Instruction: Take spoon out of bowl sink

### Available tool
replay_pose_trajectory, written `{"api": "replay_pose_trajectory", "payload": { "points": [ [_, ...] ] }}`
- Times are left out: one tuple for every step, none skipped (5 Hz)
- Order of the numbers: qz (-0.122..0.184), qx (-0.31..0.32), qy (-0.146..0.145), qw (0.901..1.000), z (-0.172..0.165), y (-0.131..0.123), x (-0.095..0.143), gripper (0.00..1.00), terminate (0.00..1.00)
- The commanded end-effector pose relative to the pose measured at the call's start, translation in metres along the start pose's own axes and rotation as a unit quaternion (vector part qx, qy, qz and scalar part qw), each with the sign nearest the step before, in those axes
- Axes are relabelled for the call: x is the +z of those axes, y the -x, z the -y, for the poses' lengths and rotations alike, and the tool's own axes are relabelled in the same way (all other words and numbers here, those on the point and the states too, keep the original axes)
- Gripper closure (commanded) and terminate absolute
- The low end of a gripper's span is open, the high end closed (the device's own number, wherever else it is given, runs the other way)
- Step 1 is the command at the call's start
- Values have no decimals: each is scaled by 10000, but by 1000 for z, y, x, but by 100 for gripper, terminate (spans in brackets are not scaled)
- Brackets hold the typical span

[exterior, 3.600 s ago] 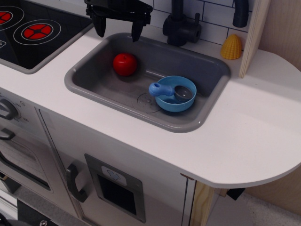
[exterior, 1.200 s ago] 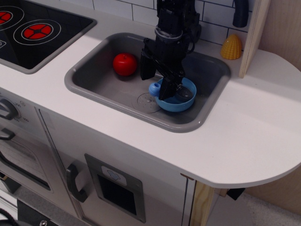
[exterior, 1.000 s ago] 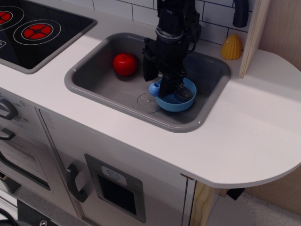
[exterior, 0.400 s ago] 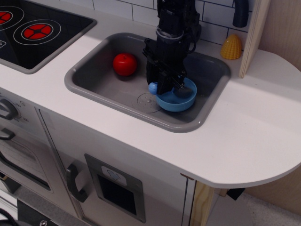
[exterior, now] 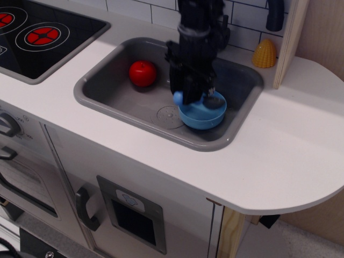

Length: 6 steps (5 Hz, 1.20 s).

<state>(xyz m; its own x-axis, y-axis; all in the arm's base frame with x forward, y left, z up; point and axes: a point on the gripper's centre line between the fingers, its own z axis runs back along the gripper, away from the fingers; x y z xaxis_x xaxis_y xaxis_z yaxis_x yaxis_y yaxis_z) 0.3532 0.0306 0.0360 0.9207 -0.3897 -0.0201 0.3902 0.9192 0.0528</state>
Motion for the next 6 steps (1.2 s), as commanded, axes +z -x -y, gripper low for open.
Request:
{"api": "replay_pose_trajectory", "payload": {
  "points": [
    [757,421,-302,9958,-31,16,52,100,0],
    [952,1367,-316,9855,-48,34,55,100,0],
    [1237,2274,-679,9635,-57,42,42,100,0],
    [1197,2812,-824,9486,-56,44,22,100,0],
    [1222,2491,-702,9582,-48,51,11,100,0],
    [1231,2378,-734,9607,-41,51,2,100,0]
  ]
}}
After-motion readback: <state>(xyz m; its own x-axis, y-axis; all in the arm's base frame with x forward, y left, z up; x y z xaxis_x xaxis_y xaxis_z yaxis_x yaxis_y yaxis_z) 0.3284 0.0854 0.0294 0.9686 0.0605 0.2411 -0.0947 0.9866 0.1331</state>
